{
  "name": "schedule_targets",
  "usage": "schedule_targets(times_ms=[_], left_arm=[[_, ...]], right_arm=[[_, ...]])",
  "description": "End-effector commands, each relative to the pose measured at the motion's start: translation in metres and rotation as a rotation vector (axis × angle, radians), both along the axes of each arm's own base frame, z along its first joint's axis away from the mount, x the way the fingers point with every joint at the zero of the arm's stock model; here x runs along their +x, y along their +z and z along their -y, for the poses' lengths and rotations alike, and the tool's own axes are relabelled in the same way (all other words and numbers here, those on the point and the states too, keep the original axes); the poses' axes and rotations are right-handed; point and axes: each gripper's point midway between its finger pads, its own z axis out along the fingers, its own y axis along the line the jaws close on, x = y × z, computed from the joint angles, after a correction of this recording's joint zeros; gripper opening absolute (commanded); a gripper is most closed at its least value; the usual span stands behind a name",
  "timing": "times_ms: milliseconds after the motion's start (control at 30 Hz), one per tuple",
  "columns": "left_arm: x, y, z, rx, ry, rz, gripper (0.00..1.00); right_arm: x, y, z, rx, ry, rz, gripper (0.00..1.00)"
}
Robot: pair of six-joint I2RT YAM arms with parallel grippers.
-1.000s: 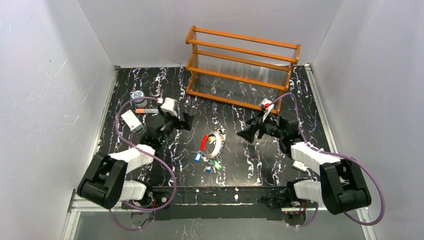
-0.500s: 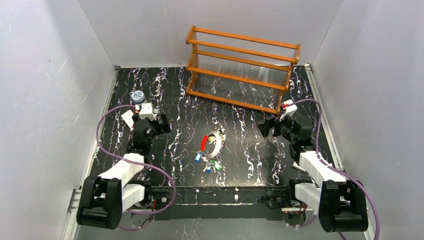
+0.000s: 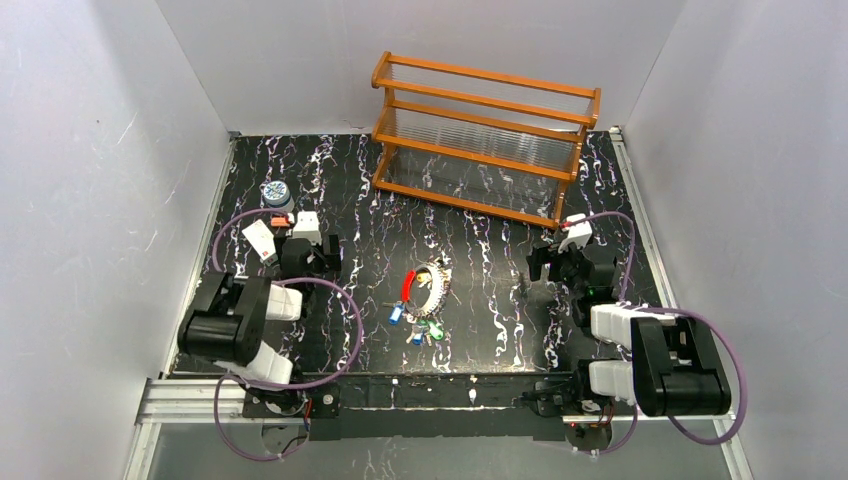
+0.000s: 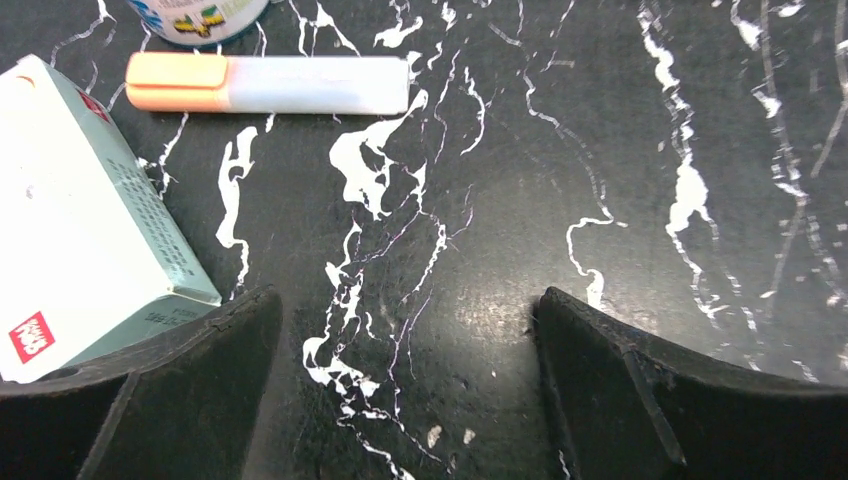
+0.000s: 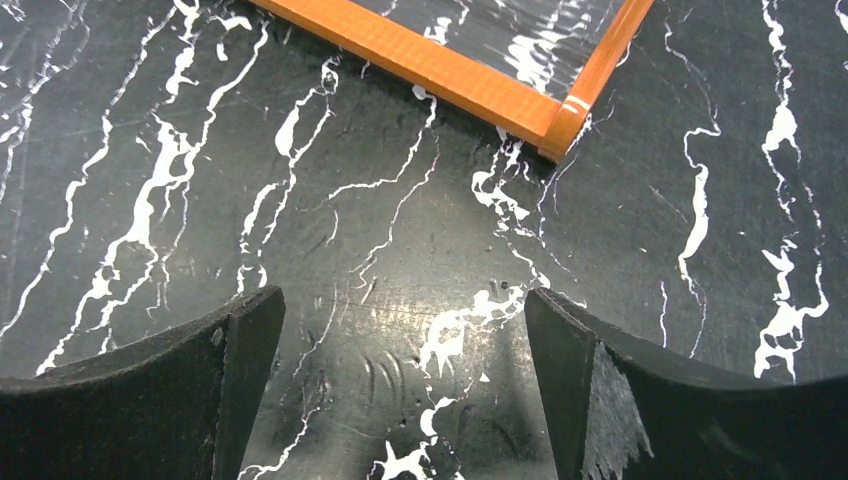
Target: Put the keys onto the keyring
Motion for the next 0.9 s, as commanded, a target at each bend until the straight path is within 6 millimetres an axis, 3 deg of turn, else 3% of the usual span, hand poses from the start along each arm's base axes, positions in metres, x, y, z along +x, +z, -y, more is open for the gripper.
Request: schedule_targets(times_ms=[0, 233, 433, 500, 867], left_arm=[[0.017, 0.004, -0.012, 0.044, 0.053, 0.085, 0.98], [0.01, 0.0, -0.002, 0.033, -0.024, 0.129, 0.98], [0.01, 0.001, -0.003, 0.032, -0.023, 0.136, 0.98], [0.01, 0.0, -0.003, 0.032, -0.023, 0.134, 0.98], [0.011, 0.0, -0.007, 0.03, 0.012, 0.131, 0.98]], right_arm=[[0.02, 0.025, 0.006, -0.033, -0.015, 0.158, 0.99], [0.035, 0.028, 0.01, -0.018, -0.041, 0.212, 0.99], [0.043, 0.013, 0.021, 0.009, -0.114, 0.233, 0.99], [0.052, 0.003, 0.03, 0.004, -0.171, 0.151, 0.99], [0.055, 0.003, 0.039, 0.037, -0.218, 0.15, 0.99]])
